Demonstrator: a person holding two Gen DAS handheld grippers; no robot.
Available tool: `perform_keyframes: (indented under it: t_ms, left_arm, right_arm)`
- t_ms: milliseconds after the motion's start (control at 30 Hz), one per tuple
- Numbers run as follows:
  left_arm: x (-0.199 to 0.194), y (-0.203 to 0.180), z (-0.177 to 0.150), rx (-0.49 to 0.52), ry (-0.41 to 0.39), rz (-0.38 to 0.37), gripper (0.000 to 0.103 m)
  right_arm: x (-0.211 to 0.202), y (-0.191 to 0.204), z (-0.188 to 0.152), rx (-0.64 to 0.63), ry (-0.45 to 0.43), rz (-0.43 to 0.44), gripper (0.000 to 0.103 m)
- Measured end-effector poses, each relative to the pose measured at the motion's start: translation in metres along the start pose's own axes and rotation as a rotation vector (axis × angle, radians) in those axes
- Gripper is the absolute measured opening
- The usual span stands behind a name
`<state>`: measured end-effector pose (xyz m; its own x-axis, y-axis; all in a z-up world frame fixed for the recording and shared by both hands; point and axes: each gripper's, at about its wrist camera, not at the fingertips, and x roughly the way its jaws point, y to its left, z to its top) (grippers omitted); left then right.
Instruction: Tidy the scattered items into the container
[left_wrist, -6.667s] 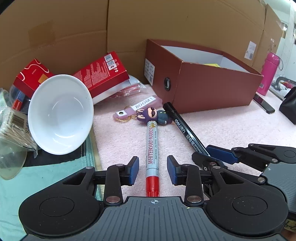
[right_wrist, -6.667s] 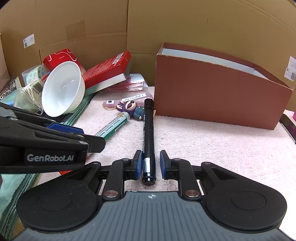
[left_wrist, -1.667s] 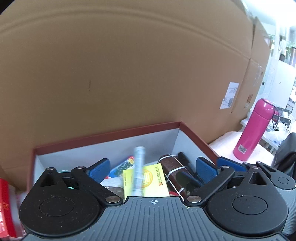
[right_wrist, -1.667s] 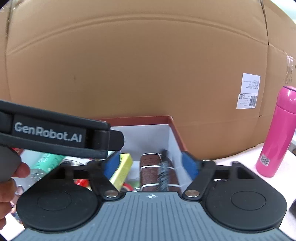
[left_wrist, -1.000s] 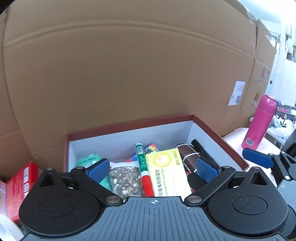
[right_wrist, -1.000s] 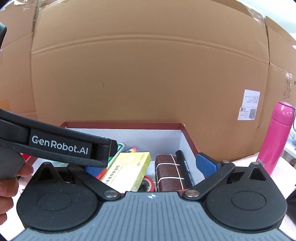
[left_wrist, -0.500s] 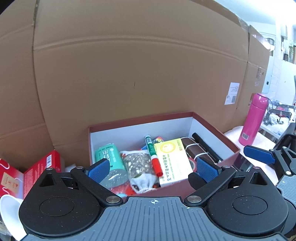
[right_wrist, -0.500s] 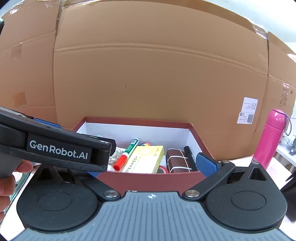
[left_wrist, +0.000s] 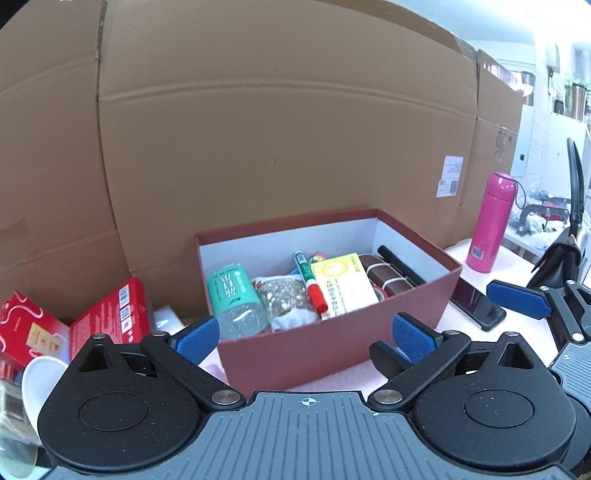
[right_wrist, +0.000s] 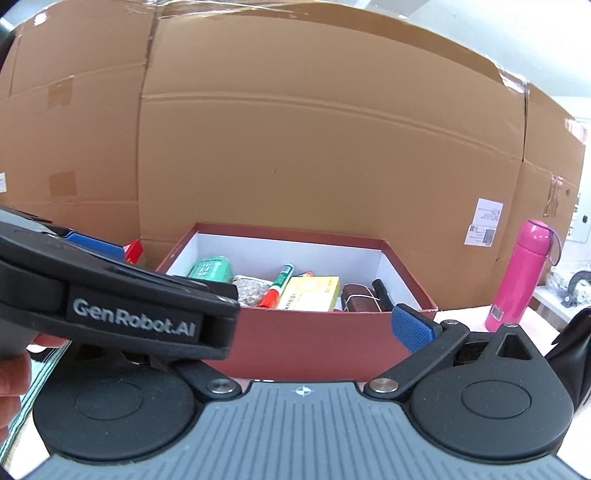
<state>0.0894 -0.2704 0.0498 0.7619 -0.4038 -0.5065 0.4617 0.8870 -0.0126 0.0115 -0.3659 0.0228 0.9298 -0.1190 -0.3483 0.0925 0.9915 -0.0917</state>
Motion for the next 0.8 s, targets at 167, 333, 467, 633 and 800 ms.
perform_keyframes:
  t_ms: [167,333,467,633,800]
  left_arm:
    - [-0.01,0.003,-0.01,-0.017,0.014,0.0,0.103]
    - [-0.018,0.003,-0.02,-0.011,0.016,0.013,0.103]
    - [-0.02,0.002,-0.027,-0.007,0.02,0.017,0.103]
    - [-0.02,-0.001,-0.029,-0.001,0.025,0.03,0.103]
    - [-0.018,0.0,-0.029,-0.009,0.032,0.025,0.103]
  right_arm:
    - [-0.012,0.01,-0.005,-0.02,0.005,-0.01,0.103]
    - [-0.017,0.012,-0.011,-0.02,0.029,-0.004,0.103]
    - [-0.019,0.011,-0.016,-0.012,0.044,0.004,0.103]
    - [-0.017,0.009,-0.02,0.002,0.057,0.01,0.103]
    - [-0.016,0.008,-0.02,0.004,0.06,0.012,0.103]
